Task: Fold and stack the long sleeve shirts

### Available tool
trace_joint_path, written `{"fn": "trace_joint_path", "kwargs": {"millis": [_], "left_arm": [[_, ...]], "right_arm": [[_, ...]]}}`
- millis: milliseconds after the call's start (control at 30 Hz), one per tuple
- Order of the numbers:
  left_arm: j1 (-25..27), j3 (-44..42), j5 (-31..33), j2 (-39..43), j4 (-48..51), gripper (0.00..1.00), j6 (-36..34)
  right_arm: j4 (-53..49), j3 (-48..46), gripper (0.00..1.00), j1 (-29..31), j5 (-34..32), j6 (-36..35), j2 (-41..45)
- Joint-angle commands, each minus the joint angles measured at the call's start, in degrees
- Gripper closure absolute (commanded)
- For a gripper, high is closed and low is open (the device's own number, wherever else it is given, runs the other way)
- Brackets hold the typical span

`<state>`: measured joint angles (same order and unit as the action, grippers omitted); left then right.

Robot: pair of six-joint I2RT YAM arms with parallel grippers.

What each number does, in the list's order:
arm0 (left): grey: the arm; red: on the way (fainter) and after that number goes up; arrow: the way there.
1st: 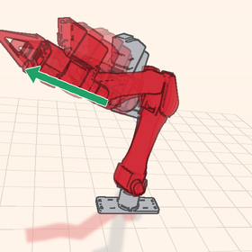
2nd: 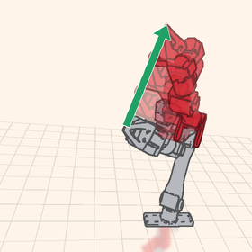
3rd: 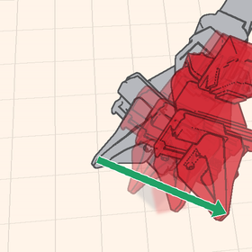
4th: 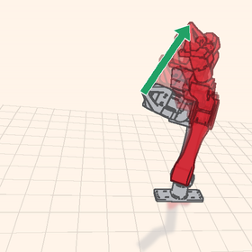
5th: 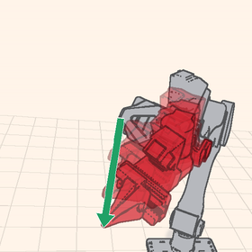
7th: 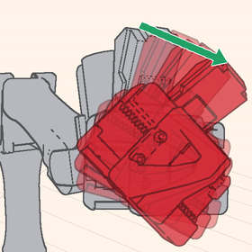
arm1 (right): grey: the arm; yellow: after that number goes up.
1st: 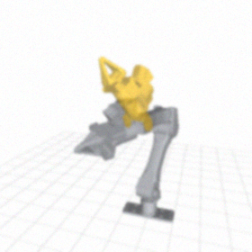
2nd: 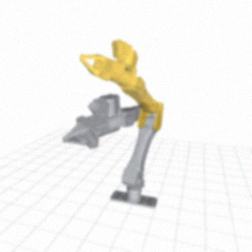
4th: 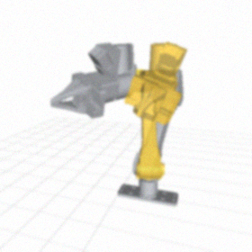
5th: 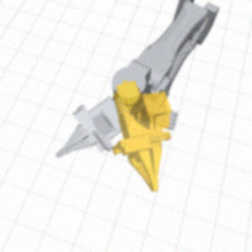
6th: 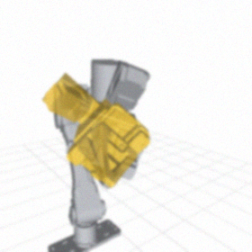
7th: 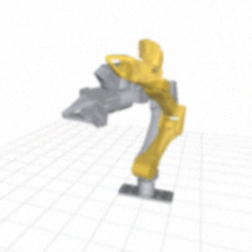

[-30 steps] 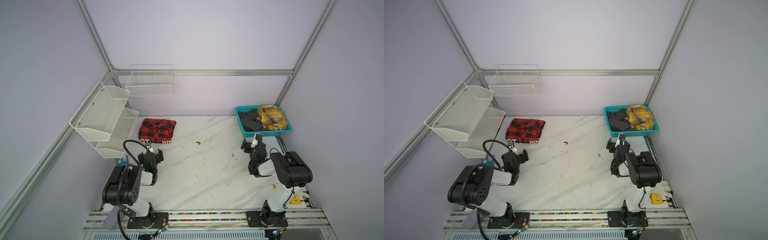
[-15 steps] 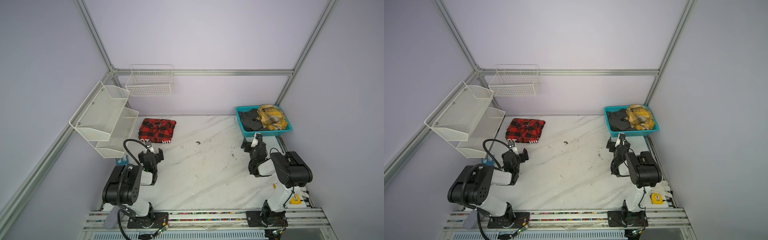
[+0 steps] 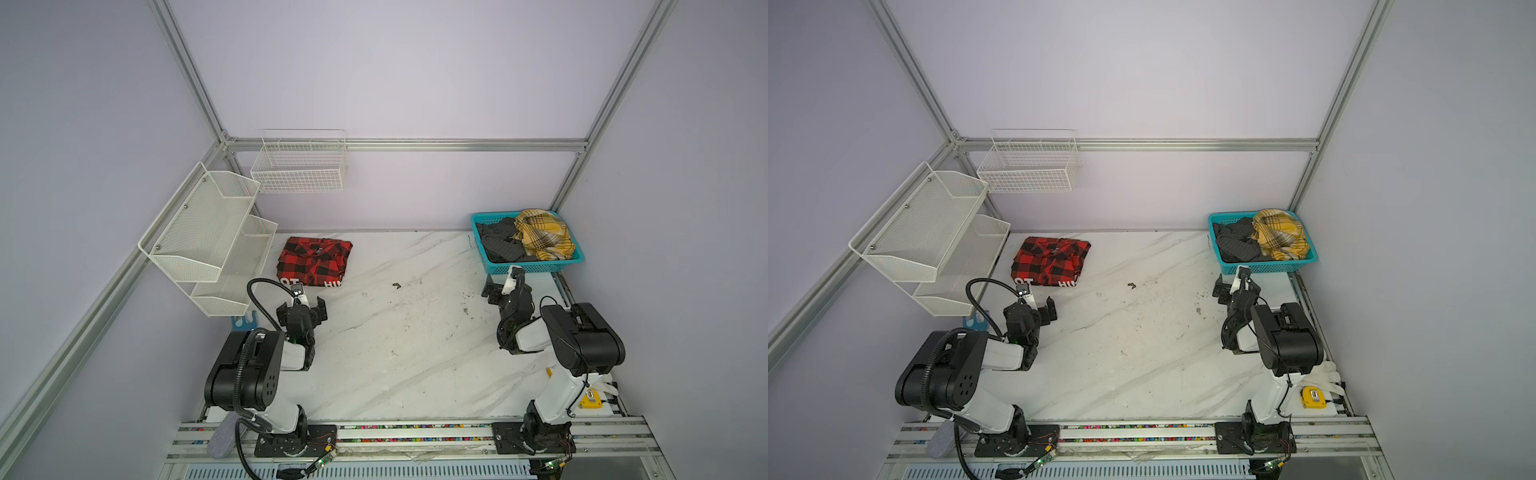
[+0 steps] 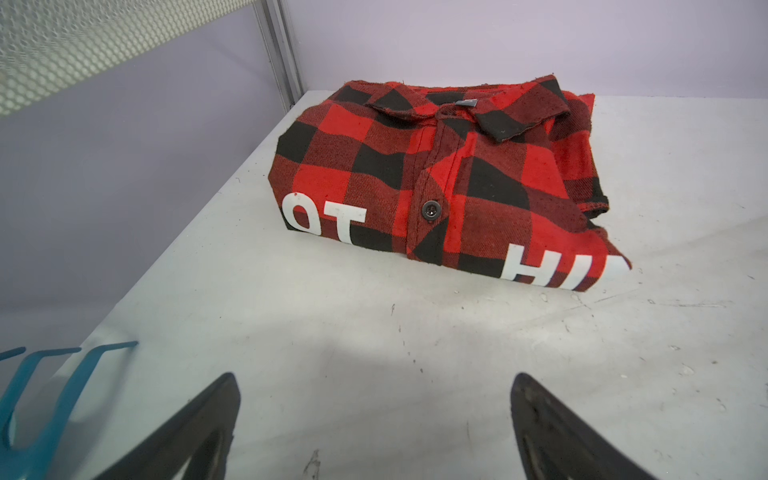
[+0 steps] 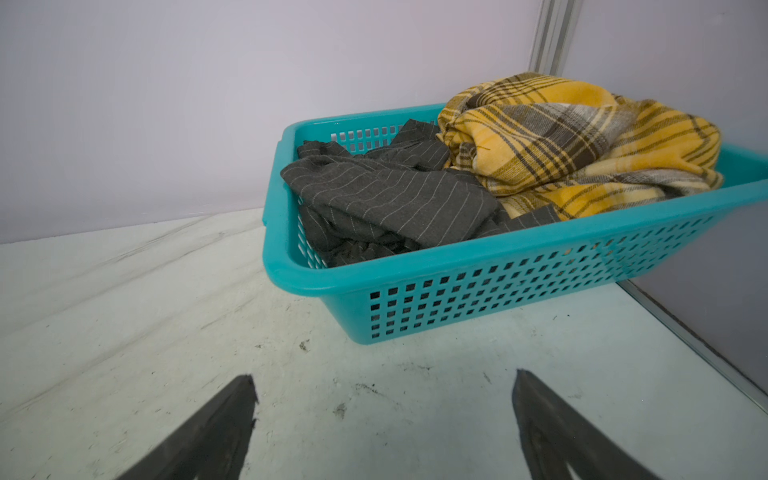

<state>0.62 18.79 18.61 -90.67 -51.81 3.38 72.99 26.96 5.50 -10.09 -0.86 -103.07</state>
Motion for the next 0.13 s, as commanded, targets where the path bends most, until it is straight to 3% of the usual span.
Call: {"fn": "trace_joint_path", "kwargs": {"millis": [0,100], "left_arm": [[-0.01,2.48,-0.2,0.67,-3.28,0.0,-0.96],[-0.01,2.35,-0.21,0.72,-3.35,0.0,-0.96]], "right_arm": [[1.26,0.93,0.03,-0.4,0.87,-0.69,0.48],[3.12,-0.37,0.03,-0.4,0.56,-1.77,1.24]]}}
